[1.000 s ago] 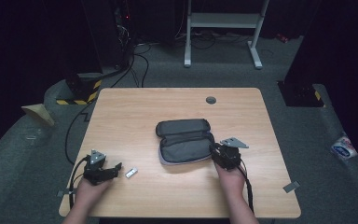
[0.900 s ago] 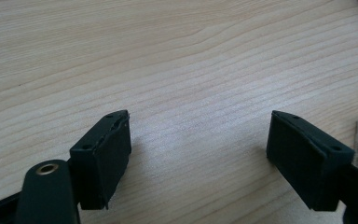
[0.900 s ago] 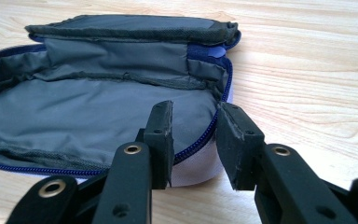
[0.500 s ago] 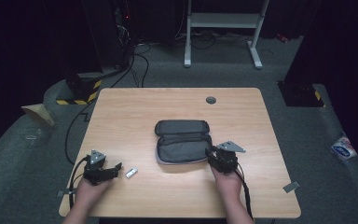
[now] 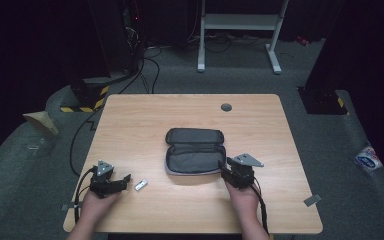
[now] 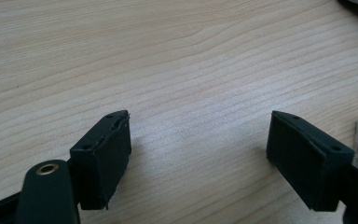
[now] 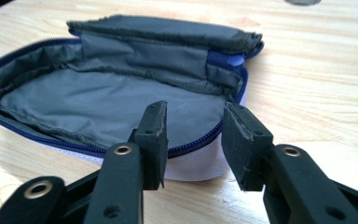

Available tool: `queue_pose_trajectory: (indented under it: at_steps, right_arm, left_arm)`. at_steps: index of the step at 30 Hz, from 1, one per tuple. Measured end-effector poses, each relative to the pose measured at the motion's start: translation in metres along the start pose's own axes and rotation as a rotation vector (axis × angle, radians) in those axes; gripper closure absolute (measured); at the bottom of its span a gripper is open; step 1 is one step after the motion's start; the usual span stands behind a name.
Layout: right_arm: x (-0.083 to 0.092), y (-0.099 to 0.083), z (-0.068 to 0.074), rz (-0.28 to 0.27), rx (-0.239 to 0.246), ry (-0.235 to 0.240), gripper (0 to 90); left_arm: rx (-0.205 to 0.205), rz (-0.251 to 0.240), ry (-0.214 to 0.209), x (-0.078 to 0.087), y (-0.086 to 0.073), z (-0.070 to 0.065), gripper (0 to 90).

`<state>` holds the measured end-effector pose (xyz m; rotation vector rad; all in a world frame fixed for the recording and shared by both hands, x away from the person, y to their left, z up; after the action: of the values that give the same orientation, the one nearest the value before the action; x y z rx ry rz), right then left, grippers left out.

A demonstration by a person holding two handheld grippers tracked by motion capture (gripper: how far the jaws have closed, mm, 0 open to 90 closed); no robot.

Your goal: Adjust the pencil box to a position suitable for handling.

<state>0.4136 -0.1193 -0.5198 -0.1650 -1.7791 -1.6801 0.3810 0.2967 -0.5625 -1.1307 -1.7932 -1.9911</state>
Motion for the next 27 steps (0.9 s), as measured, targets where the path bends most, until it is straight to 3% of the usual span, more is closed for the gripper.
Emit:
queue_pose_trajectory:
  at_steps: [4,8,13,16,17,23,27]
  right_arm:
    - [0.007,0.003,-0.006,-0.019,-0.006,-0.008,56.8]
    - [0.014,0.003,-0.021,-0.018,-0.002,-0.038,55.9]
    - [0.017,-0.011,-0.050,0.027,-0.004,-0.094,50.9]
    - [0.018,-0.017,-0.059,0.049,-0.007,-0.109,49.2]
    - [0.017,-0.025,-0.067,0.082,-0.009,-0.120,45.7]
    - [0.022,-0.043,-0.087,0.133,0.010,-0.179,39.5]
    - [0.024,-0.052,-0.093,0.176,0.012,-0.196,35.1]
  left_arm:
    - [0.000,0.000,0.000,0.000,0.000,0.000,22.1]
    - [0.000,0.000,0.000,0.000,0.000,0.000,22.1]
    - [0.001,0.001,0.000,0.000,0.000,0.000,22.3]
    - [0.003,0.001,0.001,0.000,0.000,0.000,22.3]
    - [0.007,-0.001,0.002,0.001,-0.001,-0.001,22.6]
    - [0.010,-0.002,0.004,0.001,-0.001,-0.001,22.9]
    - [0.015,-0.007,0.008,0.001,-0.001,-0.002,23.9]
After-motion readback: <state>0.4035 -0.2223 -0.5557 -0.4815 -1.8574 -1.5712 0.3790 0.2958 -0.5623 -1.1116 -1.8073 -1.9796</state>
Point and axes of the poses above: each handheld gripper's, and its own axes: x roughly backward along the jaws, y roughly out of its top, z roughly to its left, the point moved 5 cm from there along -x, roughly forward along the jaws, and after that the axes turned 5 degrees about -y, right-handed, at the moved point
